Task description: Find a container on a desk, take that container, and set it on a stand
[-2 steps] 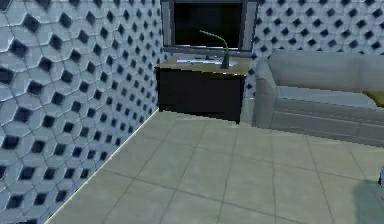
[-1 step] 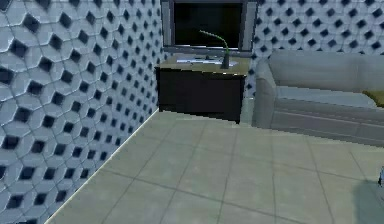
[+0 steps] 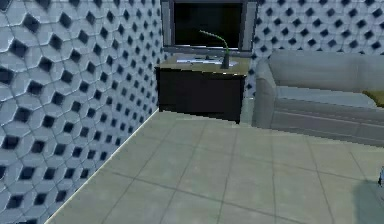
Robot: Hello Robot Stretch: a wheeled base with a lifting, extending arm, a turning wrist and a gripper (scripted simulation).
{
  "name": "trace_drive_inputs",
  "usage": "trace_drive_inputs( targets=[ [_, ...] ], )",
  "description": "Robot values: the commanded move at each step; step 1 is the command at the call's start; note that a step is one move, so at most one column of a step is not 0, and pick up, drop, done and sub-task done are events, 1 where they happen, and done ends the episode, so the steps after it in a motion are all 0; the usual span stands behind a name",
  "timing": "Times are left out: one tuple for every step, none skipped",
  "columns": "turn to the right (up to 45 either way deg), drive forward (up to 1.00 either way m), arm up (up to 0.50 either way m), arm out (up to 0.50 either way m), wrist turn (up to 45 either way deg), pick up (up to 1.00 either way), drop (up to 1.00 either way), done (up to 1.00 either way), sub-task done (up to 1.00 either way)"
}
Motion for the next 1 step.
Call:
trace_drive_inputs(
  targets=[
    [3.0, 0.00, 0.00, 0.00, 0.0, 0.00, 0.00, 0.00, 0.00]
  ],
)
